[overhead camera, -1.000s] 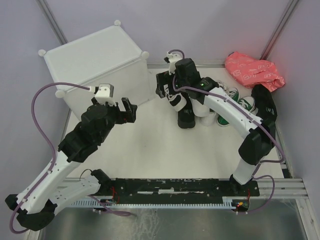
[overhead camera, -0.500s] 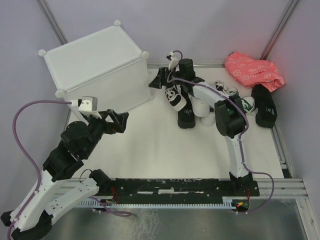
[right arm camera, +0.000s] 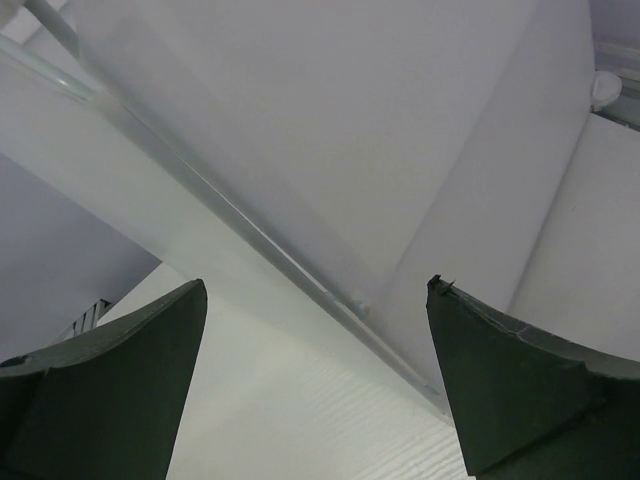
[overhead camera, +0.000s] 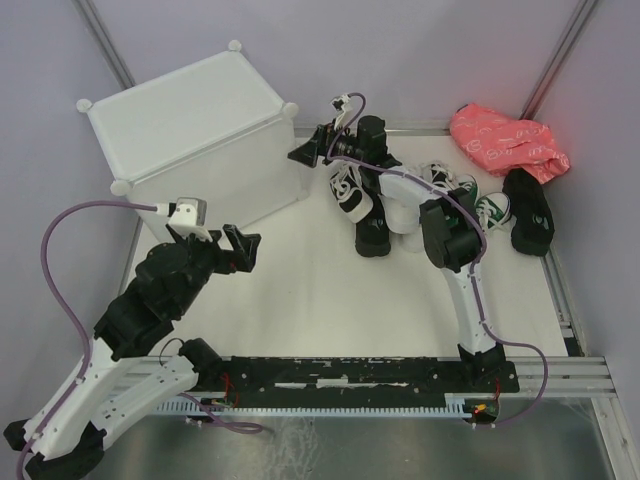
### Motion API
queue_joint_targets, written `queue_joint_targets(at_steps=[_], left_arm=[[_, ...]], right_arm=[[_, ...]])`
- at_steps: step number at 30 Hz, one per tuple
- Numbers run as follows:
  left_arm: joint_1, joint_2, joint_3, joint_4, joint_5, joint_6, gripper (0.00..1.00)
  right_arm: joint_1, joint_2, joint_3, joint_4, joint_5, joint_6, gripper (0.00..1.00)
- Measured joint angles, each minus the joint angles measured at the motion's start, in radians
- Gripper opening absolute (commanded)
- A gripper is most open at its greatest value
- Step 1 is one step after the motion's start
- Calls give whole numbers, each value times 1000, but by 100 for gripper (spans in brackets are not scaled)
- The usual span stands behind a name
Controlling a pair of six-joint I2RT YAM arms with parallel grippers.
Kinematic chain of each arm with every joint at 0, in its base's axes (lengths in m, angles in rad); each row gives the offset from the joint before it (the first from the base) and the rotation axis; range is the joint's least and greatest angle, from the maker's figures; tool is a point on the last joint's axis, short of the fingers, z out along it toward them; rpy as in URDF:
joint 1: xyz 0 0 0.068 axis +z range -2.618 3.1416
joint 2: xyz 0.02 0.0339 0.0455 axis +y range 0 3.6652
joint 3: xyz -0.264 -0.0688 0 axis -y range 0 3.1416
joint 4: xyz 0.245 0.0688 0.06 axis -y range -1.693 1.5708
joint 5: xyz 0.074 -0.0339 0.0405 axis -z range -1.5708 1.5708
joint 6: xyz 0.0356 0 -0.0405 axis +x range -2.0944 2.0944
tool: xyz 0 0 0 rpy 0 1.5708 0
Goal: Place and organize the shoes in the shoe cabinet
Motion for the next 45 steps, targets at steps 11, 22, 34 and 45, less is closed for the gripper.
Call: queue_joint_targets(at_steps=[11,22,34,45], left_arm=[[0,-6,-12,0,-7,0,99],[0,0,-32,3,-7,0,99],[0,4,-50,7,-7,0,99],[0,16,-57,11,-6,0,99]], right_arm=[[0,23,-49,129,-44,70,99],[5,-9,-115,240,-115,139,99],[19,-102,-262,306,-267,163,99],[18,-130,-283,175,-174,31,99]])
